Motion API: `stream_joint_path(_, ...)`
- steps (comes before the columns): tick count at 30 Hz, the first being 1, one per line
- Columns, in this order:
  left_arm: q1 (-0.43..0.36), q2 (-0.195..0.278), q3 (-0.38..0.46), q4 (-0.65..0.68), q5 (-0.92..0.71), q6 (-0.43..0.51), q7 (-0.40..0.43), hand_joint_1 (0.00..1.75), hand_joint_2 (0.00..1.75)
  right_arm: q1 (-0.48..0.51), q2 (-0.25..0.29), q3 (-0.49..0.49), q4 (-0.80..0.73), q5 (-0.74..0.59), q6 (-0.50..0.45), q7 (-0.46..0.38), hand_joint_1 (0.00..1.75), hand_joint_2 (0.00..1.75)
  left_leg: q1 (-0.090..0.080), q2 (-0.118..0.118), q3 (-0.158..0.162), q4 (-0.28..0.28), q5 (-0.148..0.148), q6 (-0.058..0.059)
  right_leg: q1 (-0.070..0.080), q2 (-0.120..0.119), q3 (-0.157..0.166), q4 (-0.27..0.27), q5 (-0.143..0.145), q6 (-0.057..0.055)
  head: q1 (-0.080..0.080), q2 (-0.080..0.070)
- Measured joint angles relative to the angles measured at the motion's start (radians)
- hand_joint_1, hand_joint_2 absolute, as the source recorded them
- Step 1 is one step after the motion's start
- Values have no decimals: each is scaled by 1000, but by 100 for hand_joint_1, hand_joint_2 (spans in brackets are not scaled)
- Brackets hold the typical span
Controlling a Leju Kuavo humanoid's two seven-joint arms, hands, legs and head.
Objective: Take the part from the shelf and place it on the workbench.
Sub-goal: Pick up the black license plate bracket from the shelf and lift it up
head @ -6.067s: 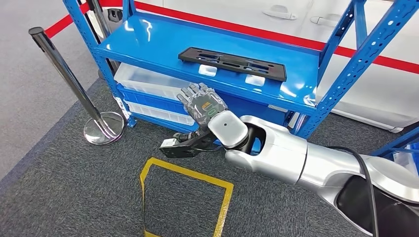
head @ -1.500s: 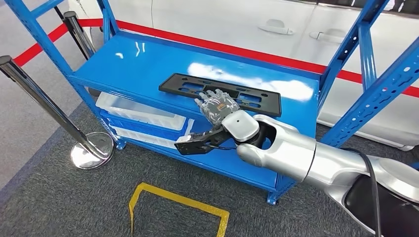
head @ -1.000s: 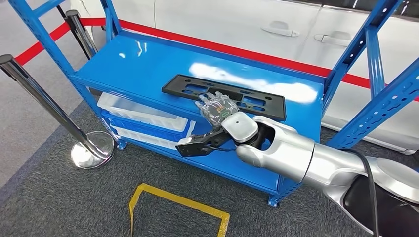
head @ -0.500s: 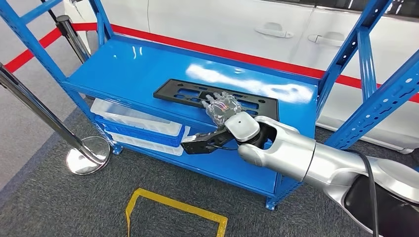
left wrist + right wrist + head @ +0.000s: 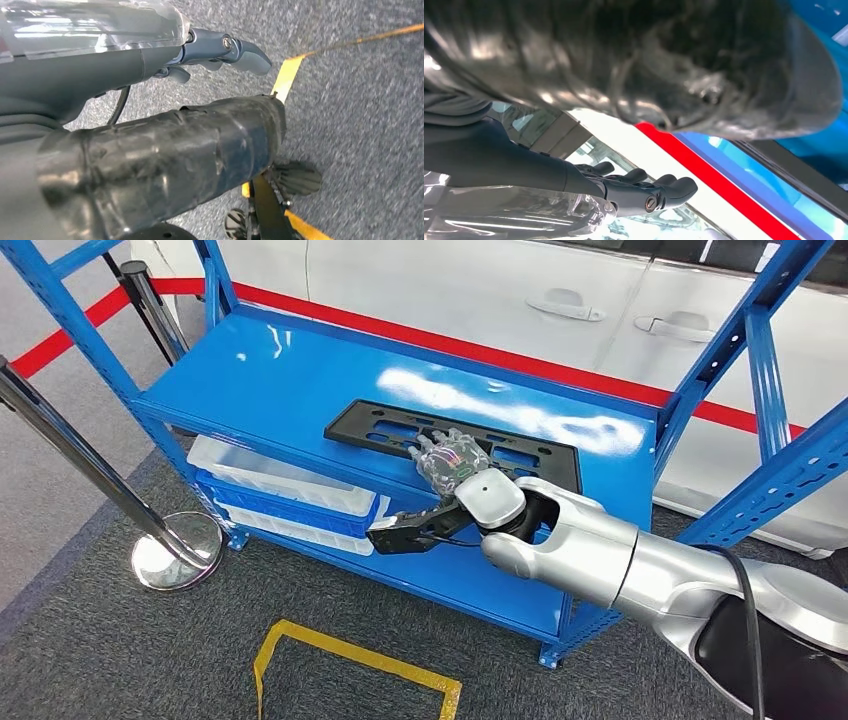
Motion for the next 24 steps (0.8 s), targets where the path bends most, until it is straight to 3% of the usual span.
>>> stream_joint_path(6, 0, 0, 0, 0, 0, 0, 0, 0, 0, 0, 0, 0, 0, 0, 0, 0, 0, 0, 0, 0, 1, 0, -1, 0, 0, 0, 7, -16, 10, -1, 0, 0)
stream_joint_path(8, 0, 0, 0, 0, 0, 0, 0, 0, 0, -1, 0, 0, 0, 0, -1, 0, 0, 0, 0, -1, 3, 0, -2, -1, 0, 0, 21, -48, 29, -3, 0, 0)
stream_joint_path(11, 0, 0, 0, 0, 0, 0, 0, 0, 0, -3, -1, 0, 1, 1, -2, -1, 0, 0, -2, -2, 9, 0, -7, -4, 5, 0, 67, -145, 71, -13, 0, 0)
stream_joint_path(13, -1, -1, 0, 0, -1, 0, 0, 0, 0, -5, -2, -1, 1, 1, -3, -3, 0, 0, -3, -3, 12, -3, -10, -13, 13, 1, 97, -204, 78, -23, 0, 0)
stream_joint_path(14, -1, -2, 0, 0, -1, 1, -1, 0, 0, -5, -3, -1, 2, 1, -4, -5, 0, 0, -4, -2, -3, 29, -29, -22, 13, 0, 111, -223, 74, -31, -2, 0)
stream_joint_path(15, -1, -2, 0, 0, -2, 1, -1, 0, 0, -1, -4, -1, 4, 2, -5, -8, 0, 0, -3, -1, -30, 68, -31, -31, 11, 1, 121, -230, 69, -38, -4, 0)
stream_joint_path(17, 0, -1, 0, 0, -3, 2, -2, 0, 0, 7, -4, -2, 8, 2, -8, -13, 0, 0, -3, 2, -58, 90, -11, -42, 7, 2, 141, -235, 56, -46, -7, 0)
stream_joint_path(19, -1, 0, 0, 0, -3, 2, -2, 0, 0, 11, -4, -2, 10, 2, -9, -14, 0, 0, -7, 2, -35, 20, 24, -36, 10, 3, 141, -222, 42, -37, -7, 0)
stream_joint_path(22, -3, -1, 0, 0, -3, 2, -3, 0, 0, 12, -4, -2, 11, 2, -10, -18, 0, 0, -9, 0, -26, 3, 18, -21, 13, 2, 138, -219, 37, -26, -7, 0)
stream_joint_path(24, -2, -2, 0, 0, -2, 2, -4, 0, 0, 11, -4, -2, 12, 4, -11, -20, 0, 0, -4, 0, -18, -6, 20, -12, 13, 1, 129, -194, 18, -17, -6, 0)
